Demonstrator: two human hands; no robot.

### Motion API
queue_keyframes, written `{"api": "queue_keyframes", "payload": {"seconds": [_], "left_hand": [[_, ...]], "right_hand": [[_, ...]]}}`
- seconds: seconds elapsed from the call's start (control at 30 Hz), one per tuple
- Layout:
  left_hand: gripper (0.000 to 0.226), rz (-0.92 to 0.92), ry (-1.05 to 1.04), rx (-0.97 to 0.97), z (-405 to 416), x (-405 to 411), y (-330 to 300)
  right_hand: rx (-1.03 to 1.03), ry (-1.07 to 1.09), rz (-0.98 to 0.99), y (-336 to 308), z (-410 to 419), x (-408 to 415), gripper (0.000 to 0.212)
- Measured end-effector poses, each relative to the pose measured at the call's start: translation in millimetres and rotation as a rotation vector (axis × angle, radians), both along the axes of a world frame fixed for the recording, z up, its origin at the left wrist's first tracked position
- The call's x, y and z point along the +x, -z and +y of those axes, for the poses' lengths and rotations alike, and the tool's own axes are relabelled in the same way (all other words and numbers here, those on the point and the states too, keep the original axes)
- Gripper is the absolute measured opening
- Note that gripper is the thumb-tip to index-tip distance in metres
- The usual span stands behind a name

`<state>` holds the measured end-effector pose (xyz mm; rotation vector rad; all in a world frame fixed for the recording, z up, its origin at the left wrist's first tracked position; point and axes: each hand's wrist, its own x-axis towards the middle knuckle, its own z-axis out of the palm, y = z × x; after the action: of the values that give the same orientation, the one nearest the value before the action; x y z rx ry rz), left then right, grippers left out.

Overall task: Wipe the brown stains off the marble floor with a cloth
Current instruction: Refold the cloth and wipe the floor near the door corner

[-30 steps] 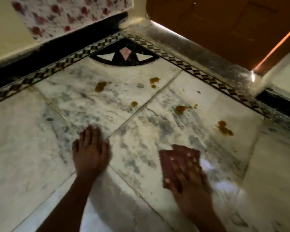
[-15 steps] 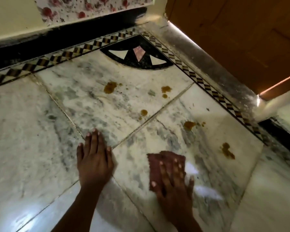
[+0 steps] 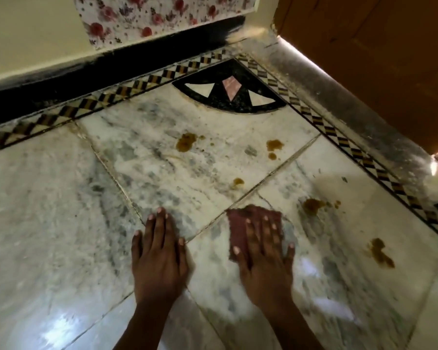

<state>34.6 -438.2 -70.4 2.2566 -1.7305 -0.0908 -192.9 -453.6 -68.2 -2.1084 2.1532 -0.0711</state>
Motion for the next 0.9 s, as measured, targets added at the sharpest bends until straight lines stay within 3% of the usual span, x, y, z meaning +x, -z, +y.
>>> {"api": "queue_keyframes", "payload": {"seconds": [0.13, 0.23, 0.33, 0.37, 0.43, 0.6, 0.7, 0.8, 0.9], "left_hand": [[0.065, 0.002, 0.023, -0.001, -1, 2, 2], [0.064, 0.044, 0.006, -0.013, -3, 2, 5], [0.067, 0.247, -0.007, -0.105, -3, 14, -4], [0.067, 0.312, -0.006, -0.139, -3, 21, -12], [0.065, 0.363, 0.018, -0.149, -10, 37, -23], [0.072, 0.053, -0.037, -0.011, -56, 119, -11], [0.076, 0.002, -0.147, 0.032, -67, 144, 3], [0.073, 0.001, -0.183, 0.001, -66, 143, 7], [0.072, 0.020, -0.223, -0.004, -65, 141, 2]], "right_hand": [[0.057, 0.304, -0.095, 2, -85, 38, 0.078], [0.111, 0.058, -0.126, 0, -123, 85, 0.074], [0.095, -0.296, -0.039, 1, -69, 79, 0.076], [0.121, -0.336, -0.030, 0, -50, 65, 0.078], [0.154, -0.207, -0.011, -6, -37, 36, 0.082], [0.181, 0.239, -0.195, -10, -129, 94, 0.076], [0.073, -0.058, -0.176, -2, -140, 150, 0.072], [-0.007, -0.351, -0.091, 7, -85, 132, 0.066], [-0.035, -0.177, -0.061, 5, -72, 92, 0.069]]}}
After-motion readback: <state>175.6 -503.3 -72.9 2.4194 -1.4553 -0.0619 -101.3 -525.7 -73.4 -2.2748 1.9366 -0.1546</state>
